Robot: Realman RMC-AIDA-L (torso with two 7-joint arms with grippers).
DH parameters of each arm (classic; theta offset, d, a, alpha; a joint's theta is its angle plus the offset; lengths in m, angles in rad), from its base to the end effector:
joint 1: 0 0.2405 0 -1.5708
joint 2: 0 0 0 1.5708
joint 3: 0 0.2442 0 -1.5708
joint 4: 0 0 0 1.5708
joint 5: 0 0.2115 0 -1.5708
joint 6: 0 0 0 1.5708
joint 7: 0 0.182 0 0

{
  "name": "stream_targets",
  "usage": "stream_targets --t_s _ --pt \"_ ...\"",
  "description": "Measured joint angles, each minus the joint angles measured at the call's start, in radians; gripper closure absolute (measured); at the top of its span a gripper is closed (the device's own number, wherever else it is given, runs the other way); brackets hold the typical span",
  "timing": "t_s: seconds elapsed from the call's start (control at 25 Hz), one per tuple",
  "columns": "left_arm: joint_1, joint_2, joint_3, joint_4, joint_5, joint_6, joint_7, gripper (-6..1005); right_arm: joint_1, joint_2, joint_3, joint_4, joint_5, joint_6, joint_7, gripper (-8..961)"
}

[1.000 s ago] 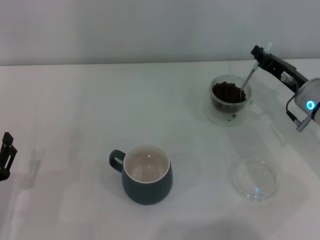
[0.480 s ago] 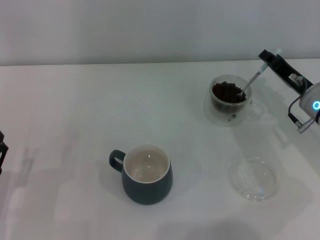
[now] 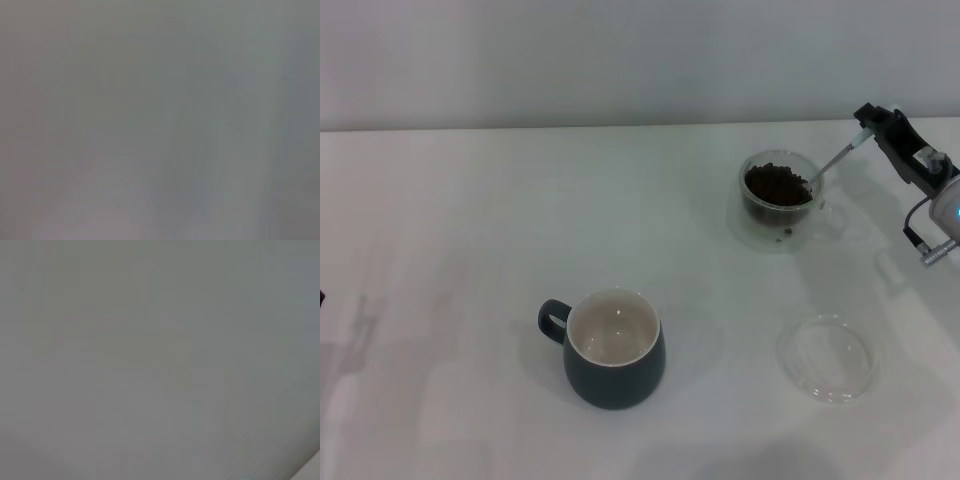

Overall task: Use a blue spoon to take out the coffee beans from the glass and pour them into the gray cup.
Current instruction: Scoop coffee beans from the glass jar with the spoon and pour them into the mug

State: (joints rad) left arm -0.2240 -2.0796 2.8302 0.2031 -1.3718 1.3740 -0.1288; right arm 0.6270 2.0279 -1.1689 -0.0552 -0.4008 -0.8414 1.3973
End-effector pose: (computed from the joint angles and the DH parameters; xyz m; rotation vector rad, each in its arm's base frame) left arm -0.3525 0.2776 -0.0162 -1.4971 -0.6254 -0.6983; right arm 0.3271 0.4252 -0.0044 -1.2940 1.5502 1.1787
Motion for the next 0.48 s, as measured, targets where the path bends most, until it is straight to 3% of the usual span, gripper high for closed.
stream_targets --t_s 0.48 --pt "-0.007 -0.001 0.0 -0.015 -0.01 -0.006 0.0 257 -0.014 0.0 -0.005 -0.002 0.03 -0.044 0.098 806"
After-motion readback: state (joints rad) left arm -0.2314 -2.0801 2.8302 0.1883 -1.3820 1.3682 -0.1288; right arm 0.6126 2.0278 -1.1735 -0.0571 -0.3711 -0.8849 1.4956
